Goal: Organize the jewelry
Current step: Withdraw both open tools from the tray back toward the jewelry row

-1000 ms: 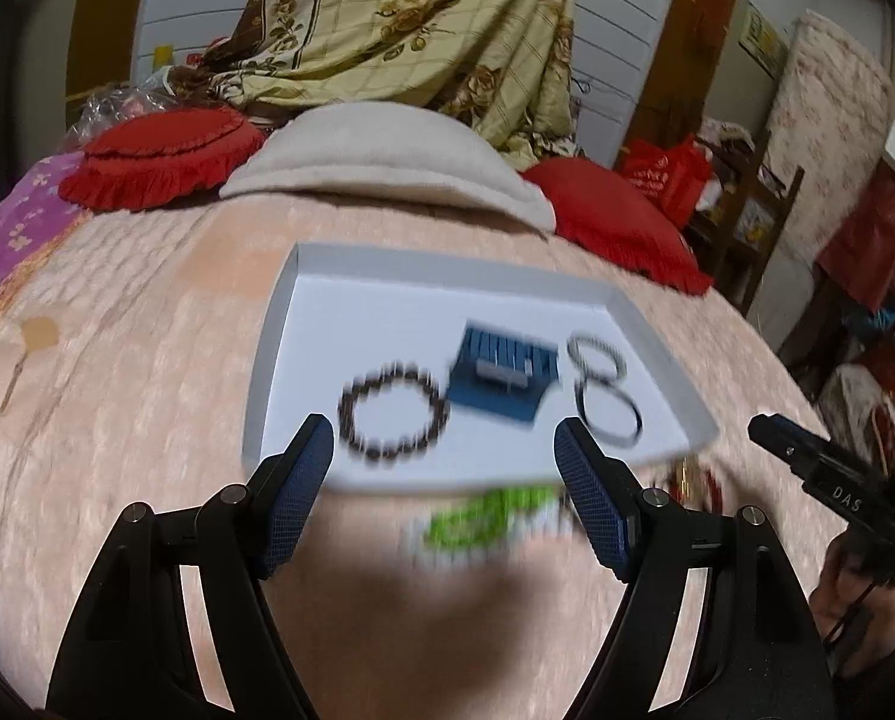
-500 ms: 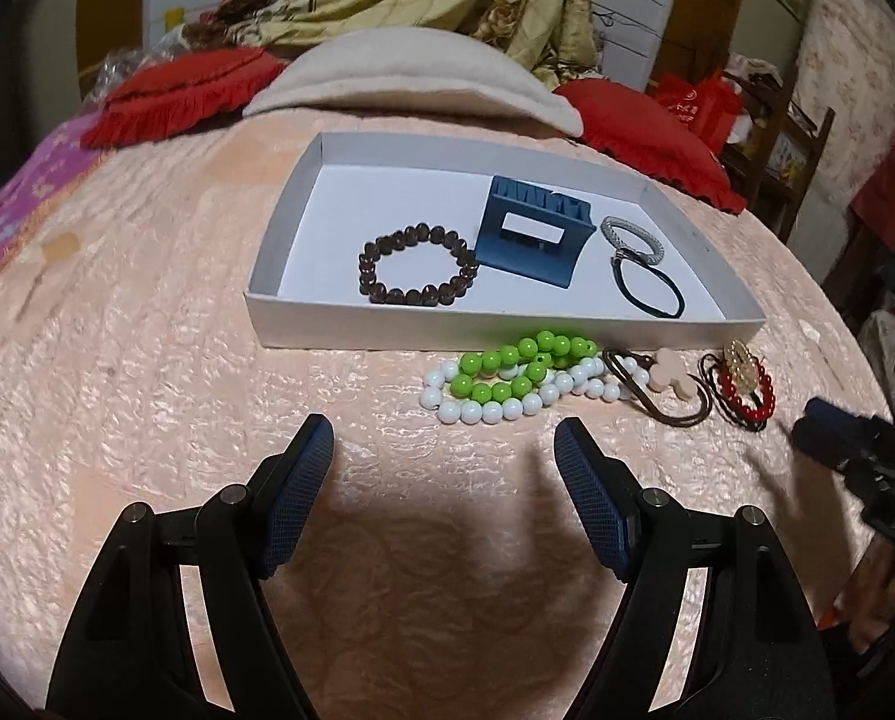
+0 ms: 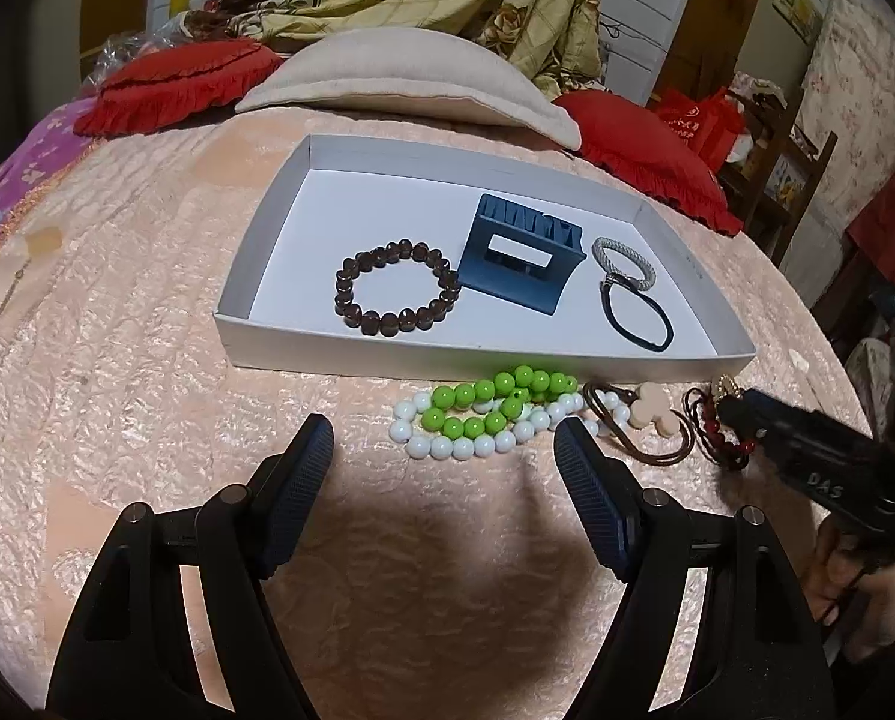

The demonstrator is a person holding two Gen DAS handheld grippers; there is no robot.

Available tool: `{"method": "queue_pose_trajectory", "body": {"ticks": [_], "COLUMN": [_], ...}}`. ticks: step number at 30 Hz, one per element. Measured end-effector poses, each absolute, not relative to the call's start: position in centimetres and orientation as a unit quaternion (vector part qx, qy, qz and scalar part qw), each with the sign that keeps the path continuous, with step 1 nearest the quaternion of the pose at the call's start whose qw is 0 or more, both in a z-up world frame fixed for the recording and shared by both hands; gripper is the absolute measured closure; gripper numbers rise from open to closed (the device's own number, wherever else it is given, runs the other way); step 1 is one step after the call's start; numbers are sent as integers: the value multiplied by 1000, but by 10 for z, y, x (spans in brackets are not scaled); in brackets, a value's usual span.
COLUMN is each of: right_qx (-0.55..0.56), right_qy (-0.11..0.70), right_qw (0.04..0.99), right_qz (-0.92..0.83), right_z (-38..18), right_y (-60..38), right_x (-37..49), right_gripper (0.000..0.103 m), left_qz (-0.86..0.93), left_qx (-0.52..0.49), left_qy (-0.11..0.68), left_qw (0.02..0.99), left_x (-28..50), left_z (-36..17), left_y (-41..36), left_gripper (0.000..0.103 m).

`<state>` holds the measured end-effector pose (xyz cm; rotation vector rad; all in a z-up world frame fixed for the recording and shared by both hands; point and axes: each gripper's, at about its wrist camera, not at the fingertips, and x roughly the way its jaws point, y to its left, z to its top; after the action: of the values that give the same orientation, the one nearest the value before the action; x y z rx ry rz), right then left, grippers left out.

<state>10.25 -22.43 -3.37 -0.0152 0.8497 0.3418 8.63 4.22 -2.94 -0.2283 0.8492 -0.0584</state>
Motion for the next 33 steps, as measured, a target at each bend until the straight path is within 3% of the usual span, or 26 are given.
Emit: {"method": "queue_pose_trajectory", "body": {"ticks": [13, 18, 33], "right_qx": [-23, -9, 9], "right_qy": [417, 413, 388], "right_qw": [894, 896, 905], "right_qz": [163, 163, 174], "right_z": [-39, -38, -19], "right_y": [-215, -220, -225], "right_x": [110, 108, 87], "right_gripper": [58, 68, 69], "left_qz": [-26, -33, -52], "left_qx": [-106, -93, -103], "left_qy": [425, 438, 424], "left_qw": [899, 894, 898], "left_x": [90, 90, 99], "left_z": [-35, -44, -42], "left_y": [44, 42, 46], "left_gripper": [27, 27, 27]}}
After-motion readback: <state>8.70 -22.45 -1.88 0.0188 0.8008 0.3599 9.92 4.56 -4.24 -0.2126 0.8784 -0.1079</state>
